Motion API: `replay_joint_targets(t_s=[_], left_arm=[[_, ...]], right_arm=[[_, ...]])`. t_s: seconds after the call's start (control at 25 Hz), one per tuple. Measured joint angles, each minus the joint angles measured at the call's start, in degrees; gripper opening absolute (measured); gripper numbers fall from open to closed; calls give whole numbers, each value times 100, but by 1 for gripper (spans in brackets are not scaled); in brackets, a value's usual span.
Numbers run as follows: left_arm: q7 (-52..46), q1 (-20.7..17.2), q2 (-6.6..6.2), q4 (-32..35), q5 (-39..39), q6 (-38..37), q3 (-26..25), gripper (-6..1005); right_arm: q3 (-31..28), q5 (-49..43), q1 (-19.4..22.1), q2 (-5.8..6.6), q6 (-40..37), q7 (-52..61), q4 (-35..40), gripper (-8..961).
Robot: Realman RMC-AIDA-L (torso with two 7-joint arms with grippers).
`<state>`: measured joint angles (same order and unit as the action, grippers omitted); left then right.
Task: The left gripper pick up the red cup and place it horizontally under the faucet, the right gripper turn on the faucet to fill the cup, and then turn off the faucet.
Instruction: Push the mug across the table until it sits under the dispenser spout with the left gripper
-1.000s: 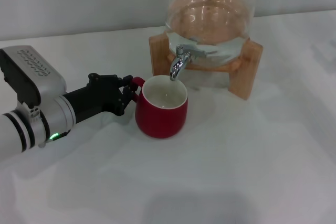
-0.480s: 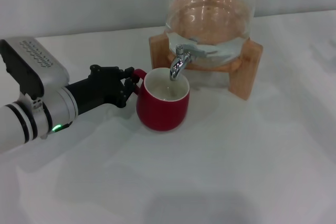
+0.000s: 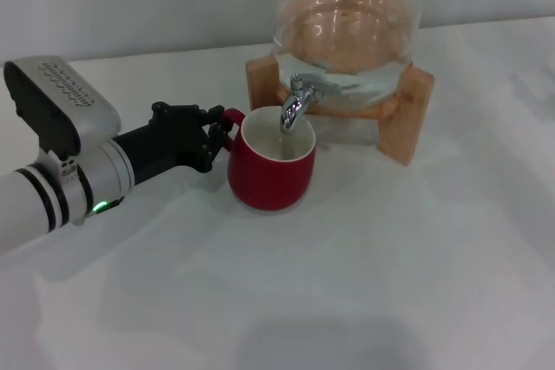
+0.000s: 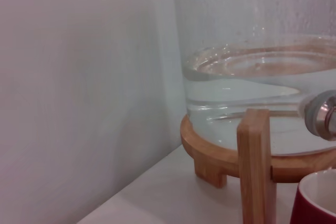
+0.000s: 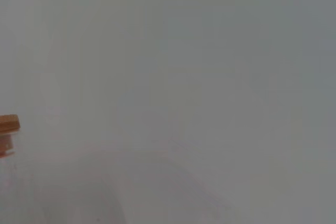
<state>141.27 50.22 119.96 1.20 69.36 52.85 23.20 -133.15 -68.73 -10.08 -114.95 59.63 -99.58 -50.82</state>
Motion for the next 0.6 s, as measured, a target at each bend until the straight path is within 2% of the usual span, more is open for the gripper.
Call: replay_joint_targets(t_s=[0.6], left_arm=[[234,-12,8,-147,-49,46,40,139]], right_arm=[[62,143,-19,-1,15,-148,112,632]])
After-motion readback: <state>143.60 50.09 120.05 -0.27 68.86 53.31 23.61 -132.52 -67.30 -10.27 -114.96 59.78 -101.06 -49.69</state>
